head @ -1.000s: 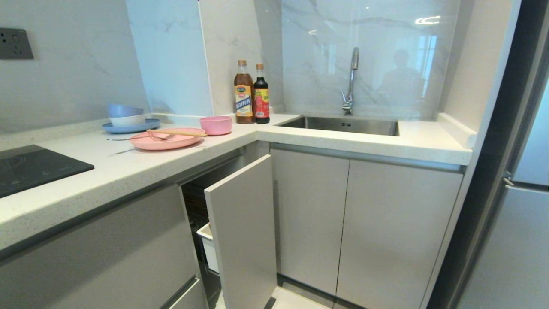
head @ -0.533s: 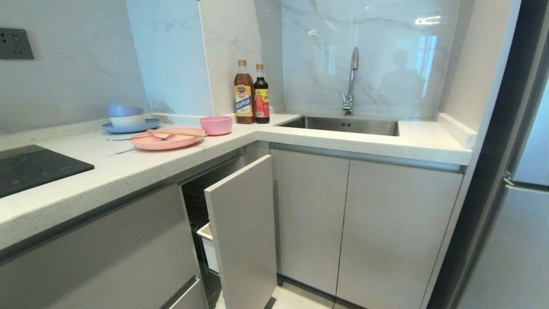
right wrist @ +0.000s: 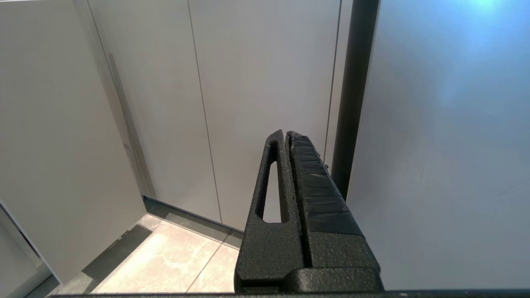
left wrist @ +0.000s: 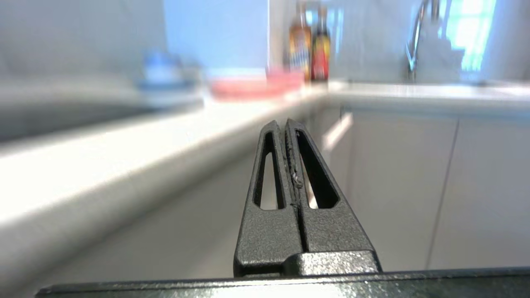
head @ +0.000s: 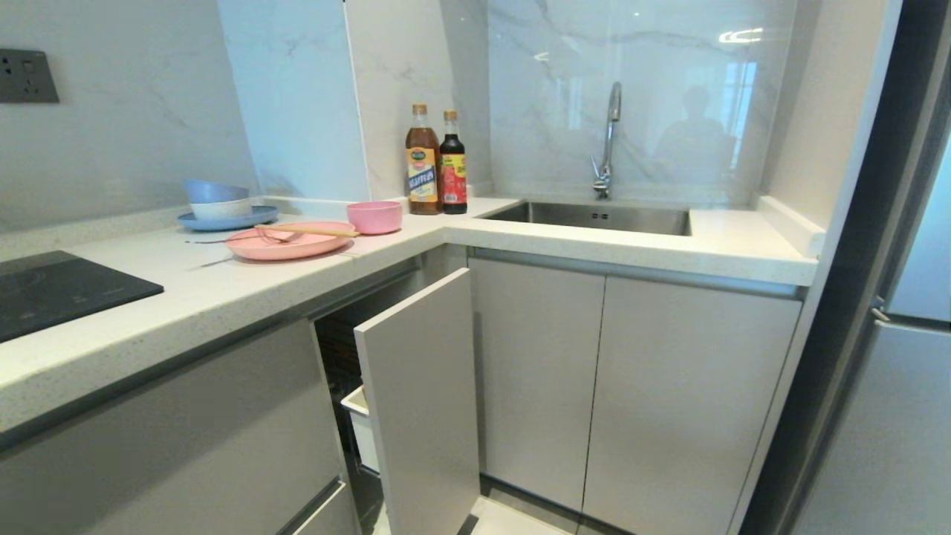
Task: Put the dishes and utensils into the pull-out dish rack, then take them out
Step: Open the cupboard
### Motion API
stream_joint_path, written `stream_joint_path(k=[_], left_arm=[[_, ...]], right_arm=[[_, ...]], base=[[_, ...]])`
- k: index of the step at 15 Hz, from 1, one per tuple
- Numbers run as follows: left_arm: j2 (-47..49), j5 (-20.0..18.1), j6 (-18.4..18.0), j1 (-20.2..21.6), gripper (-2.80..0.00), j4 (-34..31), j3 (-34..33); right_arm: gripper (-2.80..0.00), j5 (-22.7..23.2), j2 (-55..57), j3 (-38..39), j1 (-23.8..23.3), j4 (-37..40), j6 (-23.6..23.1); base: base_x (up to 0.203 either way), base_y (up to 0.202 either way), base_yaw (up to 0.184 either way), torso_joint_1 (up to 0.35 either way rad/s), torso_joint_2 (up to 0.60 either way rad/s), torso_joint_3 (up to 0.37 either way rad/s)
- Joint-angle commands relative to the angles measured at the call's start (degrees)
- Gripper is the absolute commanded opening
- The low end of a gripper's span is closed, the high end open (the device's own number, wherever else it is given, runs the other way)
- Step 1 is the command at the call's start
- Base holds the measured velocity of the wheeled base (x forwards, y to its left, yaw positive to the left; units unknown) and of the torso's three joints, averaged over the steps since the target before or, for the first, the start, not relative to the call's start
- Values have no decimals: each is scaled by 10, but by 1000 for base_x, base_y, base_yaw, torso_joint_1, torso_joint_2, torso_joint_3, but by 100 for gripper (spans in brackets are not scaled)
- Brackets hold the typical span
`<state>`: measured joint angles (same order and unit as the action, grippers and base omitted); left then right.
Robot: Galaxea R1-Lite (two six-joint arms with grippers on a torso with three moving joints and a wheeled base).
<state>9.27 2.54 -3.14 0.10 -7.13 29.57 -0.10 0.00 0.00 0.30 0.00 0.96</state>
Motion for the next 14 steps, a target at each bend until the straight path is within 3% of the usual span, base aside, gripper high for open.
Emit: stream_joint_path(k=[1,4,6,11,14], left_arm=[[107,1,-6,0,-280,-6,99],[235,-22,-11,-2,-280,-5,239],[316,-39,-12,-14,-280,6,295],[491,-97,-20,-92,-280,12,374],[571,-103,-10,-169,-280,-52,446]], right_arm=[[-280,0,0,1,0,0,0],[-280,0,0,1,0,0,0],[-280,0,0,1,0,0,0],[-280,0,0,1,0,0,0],[-280,0,0,1,0,0,0]], base=[[0,0,0,0,0,0],[0,0,0,0,0,0],[0,0,0,0,0,0],[0,0,0,0,0,0],[0,0,0,0,0,0]])
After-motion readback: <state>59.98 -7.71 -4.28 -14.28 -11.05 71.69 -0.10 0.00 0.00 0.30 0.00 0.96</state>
